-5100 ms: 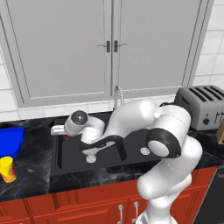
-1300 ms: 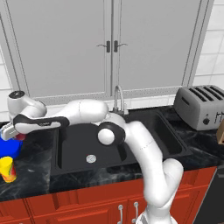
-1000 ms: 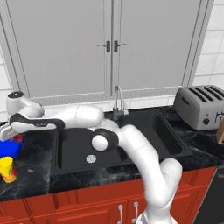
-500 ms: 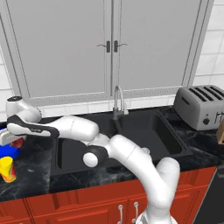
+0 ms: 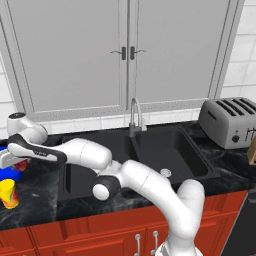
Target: Pick up all produce items and place them in the sink. Turn on the sink faucet to wash them. Then turn the sink off and put them in the tray.
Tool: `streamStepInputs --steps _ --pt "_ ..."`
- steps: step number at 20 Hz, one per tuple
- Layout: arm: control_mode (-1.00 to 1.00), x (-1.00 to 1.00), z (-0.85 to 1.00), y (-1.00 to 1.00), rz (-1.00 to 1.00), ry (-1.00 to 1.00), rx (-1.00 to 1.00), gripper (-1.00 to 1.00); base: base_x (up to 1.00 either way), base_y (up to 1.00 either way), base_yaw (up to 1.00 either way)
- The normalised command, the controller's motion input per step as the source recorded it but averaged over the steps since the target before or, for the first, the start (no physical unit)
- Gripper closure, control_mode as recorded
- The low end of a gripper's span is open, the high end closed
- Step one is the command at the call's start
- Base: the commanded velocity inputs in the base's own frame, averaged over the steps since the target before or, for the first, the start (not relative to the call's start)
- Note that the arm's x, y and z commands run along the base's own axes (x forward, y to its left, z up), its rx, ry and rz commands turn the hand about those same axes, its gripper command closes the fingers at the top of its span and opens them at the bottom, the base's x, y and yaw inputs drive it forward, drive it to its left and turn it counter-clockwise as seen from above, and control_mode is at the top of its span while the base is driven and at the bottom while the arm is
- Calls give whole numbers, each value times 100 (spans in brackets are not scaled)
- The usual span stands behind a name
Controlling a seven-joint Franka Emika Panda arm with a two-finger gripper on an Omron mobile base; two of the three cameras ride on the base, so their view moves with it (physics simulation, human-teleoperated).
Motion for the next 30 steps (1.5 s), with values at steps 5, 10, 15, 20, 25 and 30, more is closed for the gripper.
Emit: streamStepInputs --steps 5,10,15,20,25,30 --pt "-100 0 33 26 0 2 -12 100 0 0 0" --pt "-100 13 36 37 0 6 -12 100 0 0 0" --pt "-100 40 33 42 0 7 -12 100 0 0 0" --pt "-100 52 25 43 0 7 -11 100 0 0 0" --pt "-100 43 31 56 0 15 -15 100 0 0 0" --pt "-100 32 36 58 0 22 -19 -100 0 0 0"
